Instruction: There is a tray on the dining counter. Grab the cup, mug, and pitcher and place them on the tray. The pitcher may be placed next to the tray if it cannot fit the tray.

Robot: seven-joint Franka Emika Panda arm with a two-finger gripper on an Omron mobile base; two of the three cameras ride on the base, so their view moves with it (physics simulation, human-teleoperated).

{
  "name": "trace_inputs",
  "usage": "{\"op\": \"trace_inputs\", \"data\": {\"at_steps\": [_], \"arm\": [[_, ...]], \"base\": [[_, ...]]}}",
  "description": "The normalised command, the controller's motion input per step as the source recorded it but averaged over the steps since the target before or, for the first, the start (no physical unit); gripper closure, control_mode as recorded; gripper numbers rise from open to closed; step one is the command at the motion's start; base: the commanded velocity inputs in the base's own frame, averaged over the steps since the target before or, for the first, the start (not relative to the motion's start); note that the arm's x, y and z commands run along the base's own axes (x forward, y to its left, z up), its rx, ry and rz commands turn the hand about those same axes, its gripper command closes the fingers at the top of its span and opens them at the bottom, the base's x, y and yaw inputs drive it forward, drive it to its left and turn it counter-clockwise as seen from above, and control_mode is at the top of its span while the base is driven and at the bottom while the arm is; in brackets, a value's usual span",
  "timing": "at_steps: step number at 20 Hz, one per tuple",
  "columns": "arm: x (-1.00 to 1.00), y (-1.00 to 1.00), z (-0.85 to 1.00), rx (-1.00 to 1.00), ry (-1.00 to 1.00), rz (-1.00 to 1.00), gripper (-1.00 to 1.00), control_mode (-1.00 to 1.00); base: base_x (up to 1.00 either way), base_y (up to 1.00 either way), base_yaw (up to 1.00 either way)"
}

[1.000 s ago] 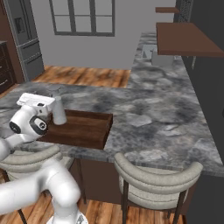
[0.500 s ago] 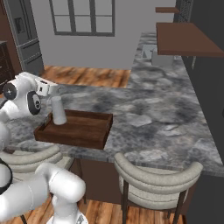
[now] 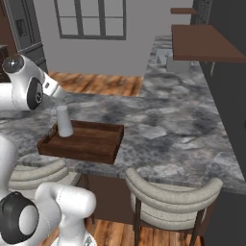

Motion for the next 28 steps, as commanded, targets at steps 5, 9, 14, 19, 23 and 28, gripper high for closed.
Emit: {"op": "trace_inputs", "data": {"at_steps": [5, 9, 14, 19, 23, 28], "arm": [[-0.67, 0.0, 0.0, 0.0, 0.06, 0.15, -1.0, -1.0], [-0.83, 0.0, 0.0, 0.0, 0.09, 0.2, -1.0, -1.0], [-0.69, -0.02, -0.14, -0.02, 0.03, 0.21, -1.0, -1.0], [-0.4, -0.05, 0.04, 0.0, 0.0, 0.13, -1.0, -1.0], [-0.39, -0.01, 0.0, 0.0, 0.01, 0.02, -1.0, -1.0], [-0.48, -0.1, 0.0, 0.0, 0.0, 0.0, -1.0, -1.0]], "base": [[0.0, 0.0, 0.0], [0.0, 0.0, 0.0], [0.0, 0.0, 0.0], [0.0, 0.0, 0.0], [0.0, 0.0, 0.0], [0.0, 0.0, 0.0]]}}
